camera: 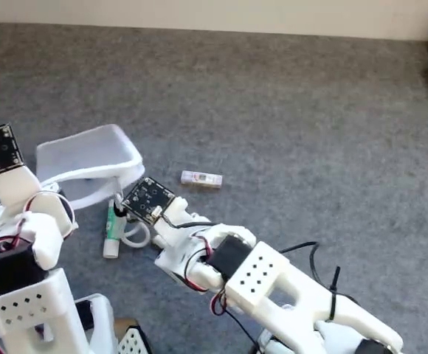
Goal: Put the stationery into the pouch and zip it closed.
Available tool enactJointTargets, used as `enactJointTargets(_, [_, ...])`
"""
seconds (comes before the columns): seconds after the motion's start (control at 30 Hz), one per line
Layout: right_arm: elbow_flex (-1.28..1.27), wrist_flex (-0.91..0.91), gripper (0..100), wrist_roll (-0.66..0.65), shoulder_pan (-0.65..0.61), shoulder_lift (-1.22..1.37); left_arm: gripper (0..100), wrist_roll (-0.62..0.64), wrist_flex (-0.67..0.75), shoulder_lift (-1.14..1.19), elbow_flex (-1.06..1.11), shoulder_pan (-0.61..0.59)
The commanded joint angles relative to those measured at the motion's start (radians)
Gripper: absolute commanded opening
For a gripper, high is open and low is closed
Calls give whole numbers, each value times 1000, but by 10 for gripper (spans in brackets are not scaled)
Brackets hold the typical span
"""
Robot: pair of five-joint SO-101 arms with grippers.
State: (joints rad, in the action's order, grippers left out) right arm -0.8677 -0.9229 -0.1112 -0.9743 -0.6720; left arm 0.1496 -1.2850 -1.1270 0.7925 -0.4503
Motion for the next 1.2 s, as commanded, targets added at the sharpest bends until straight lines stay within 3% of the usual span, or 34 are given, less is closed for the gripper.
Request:
enactJointTargets(0.0, [10,-1,5,12,39,-58,8,-8,-14,-2,-101,76])
enactJointTargets(0.27, [-16,39,5,14,50,-114,8,-8,-14,-1,-97,104])
enactJointTargets(0.43, [-81,120,5,98,50,-205,8,-8,-26,-1,-96,104])
enactJointTargets(1.17, [-315,394,5,104,48,-536,8,-40,-29,-2,-96,104])
